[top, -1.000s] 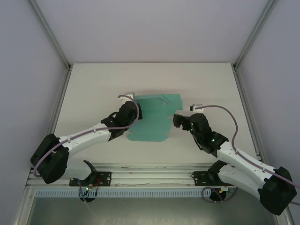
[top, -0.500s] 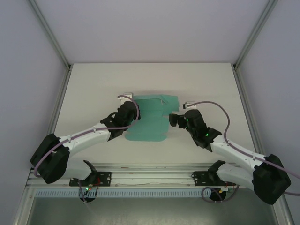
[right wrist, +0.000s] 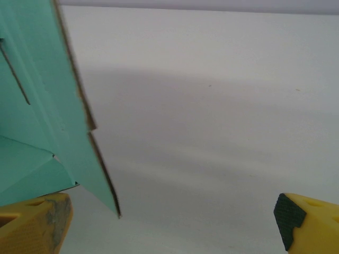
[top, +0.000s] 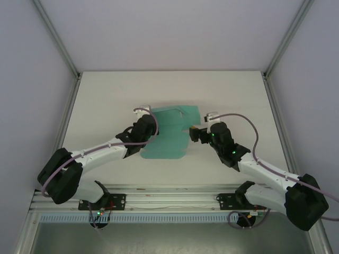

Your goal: Assemble paper box

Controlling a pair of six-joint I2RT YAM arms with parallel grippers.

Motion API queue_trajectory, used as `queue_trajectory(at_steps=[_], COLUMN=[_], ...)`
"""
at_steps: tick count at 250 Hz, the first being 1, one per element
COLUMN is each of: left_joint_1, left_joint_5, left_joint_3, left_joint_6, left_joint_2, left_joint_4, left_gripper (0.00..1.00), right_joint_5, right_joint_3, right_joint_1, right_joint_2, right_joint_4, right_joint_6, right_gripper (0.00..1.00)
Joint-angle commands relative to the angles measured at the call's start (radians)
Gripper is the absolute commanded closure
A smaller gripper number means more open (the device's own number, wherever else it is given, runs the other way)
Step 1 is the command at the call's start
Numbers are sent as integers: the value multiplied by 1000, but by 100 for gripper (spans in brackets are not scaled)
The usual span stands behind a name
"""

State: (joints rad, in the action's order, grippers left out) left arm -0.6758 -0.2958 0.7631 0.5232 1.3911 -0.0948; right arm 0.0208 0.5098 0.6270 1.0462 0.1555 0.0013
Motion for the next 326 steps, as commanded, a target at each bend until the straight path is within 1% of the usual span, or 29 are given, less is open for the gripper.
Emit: queue_trajectory(at_steps=[1, 18, 37, 47, 61, 77, 91, 104, 115, 135, 149, 177, 192, 205, 241, 274, 314, 326], left_joint_1=[-45, -50, -62, -70, -79, -80, -80, -80, -80, -82, -83, -86, -88, -88, -83, -81, -73, -64], left_joint_5=[178, 195, 249, 263, 251, 241, 255, 269, 278, 291, 298, 304, 309, 293, 264, 248, 161, 151], left_joint_3=[65, 65, 74, 88, 103, 104, 95, 92, 95, 102, 107, 115, 116, 117, 99, 76, 100, 100], left_joint_6=[-13, -22, -42, -54, -60, -57, -59, -54, -51, -52, -56, -54, -57, -49, -46, -46, -2, 11], left_joint_2=[32, 37, 52, 61, 70, 72, 69, 68, 69, 75, 81, 92, 98, 98, 68, 40, 48, 52], left_joint_4=[-4, -25, -70, -66, -46, -39, -52, -62, -65, -64, -62, -54, -53, -40, -22, -48, 32, 44], left_gripper=[100, 100, 100, 100, 100, 100, 100, 100, 100, 100, 100, 100, 100, 100, 100, 100, 100, 100], right_joint_5=[-138, -144, -178, -165, -130, -95, -86, -100, -123, -178, -192, -137, -123, -113, -11, -27, -35, -28], right_joint_3=[38, 45, 80, 110, 136, 127, 113, 114, 122, 136, 148, 203, 217, 222, 217, 209, 188, 182], right_joint_1=[21, 20, 20, 20, 21, 20, 20, 20, 21, 20, 22, 20, 20, 20, 13, 2, 2, 2], right_joint_2=[8, 9, 40, 61, 85, 98, 101, 101, 131, 158, 182, 233, 252, 257, 222, 192, 111, 50], right_joint_4=[126, 118, 87, 52, 23, 52, 96, 112, 116, 145, 160, 120, 125, 133, 69, 22, -31, -63], right_joint_6=[-46, -66, -81, -70, -52, -39, -29, -32, -39, -74, -102, -122, -122, -107, -50, -52, -41, -31], right_gripper=[3, 5, 5, 5, 4, 3, 2, 1, 1, 1, 0, 0, 1, 1, 0, 0, 0, 0])
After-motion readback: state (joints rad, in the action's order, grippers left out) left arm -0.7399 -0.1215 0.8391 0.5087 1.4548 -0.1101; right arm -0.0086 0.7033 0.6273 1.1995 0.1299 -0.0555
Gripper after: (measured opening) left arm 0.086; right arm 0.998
